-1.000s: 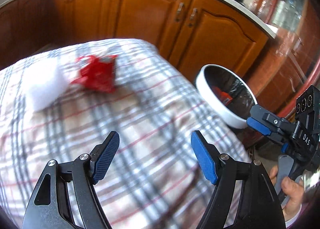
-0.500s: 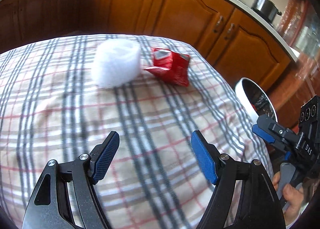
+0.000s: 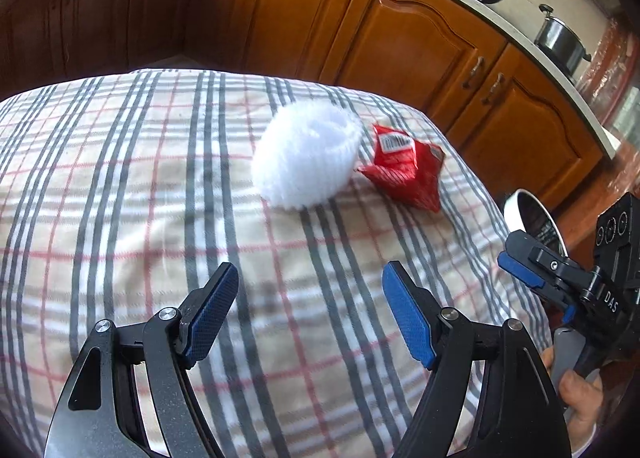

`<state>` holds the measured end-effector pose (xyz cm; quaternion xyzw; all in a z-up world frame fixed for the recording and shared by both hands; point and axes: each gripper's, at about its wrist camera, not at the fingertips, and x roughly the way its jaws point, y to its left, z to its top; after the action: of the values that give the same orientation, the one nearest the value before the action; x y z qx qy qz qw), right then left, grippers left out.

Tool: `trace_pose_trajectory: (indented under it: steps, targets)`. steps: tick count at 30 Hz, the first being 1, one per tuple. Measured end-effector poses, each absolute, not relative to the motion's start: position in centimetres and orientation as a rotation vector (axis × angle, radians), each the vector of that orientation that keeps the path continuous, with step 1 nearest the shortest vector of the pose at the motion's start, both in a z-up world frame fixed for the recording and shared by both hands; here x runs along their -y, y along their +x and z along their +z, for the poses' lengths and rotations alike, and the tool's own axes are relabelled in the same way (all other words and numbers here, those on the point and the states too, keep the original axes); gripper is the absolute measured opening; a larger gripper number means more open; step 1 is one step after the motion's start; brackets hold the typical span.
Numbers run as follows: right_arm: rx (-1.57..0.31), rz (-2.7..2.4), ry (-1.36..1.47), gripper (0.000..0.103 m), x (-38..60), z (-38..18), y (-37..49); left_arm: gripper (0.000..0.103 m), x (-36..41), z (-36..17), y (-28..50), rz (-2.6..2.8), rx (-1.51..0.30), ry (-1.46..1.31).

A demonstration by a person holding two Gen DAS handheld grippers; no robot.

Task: Collect trash
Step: 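Move both open tools back toward the white net and red bag, then grasp the white foam net with the left tool while the right tool grasps the red bag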

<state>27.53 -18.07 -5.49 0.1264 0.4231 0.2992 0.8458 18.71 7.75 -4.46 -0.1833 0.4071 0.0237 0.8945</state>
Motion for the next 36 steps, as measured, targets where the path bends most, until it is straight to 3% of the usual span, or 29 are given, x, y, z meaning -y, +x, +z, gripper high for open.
trace_pose_trajectory:
  steps: [16,19,21,23,24,25,26,29,36]
  targets:
    - [-0.923,0.662,0.285,0.094,13.3,-6.7,33.9,0.079,-10.2,-5.4,25.2,0.052,-0.838,-0.403]
    - [-0.936,0.674,0.301,0.092,13.0,-7.2,34.6,0.059,-10.1,-5.6,25.6,0.034,-0.832,-0.402]
    - [-0.937,0.679,0.298,0.079,12.8,-7.4,34.7,0.037,-9.9,-5.7,26.0,0.019,-0.837,-0.396]
    - [-0.946,0.704,0.297,0.054,12.5,-7.6,34.6,0.025,-9.6,-5.7,26.2,0.006,-0.838,-0.384]
    - [-0.944,0.719,0.301,0.046,12.4,-7.4,34.3,0.023,-9.5,-5.6,26.1,0.005,-0.836,-0.377]
    - [-0.933,0.728,0.291,0.032,12.3,-7.1,33.8,0.022,-9.3,-5.5,25.9,0.009,-0.830,-0.365]
    - [-0.919,0.729,0.271,0.026,12.2,-6.7,33.3,0.021,-9.1,-5.3,25.8,0.010,-0.826,-0.355]
    - [-0.893,0.732,0.219,0.013,11.9,-5.9,32.1,0.020,-8.5,-4.8,24.8,0.010,-0.817,-0.343]
    - [-0.867,0.738,0.233,0.011,13.9,-5.2,29.7,0.020,-6.7,-3.8,21.5,-0.022,-0.793,-0.340]
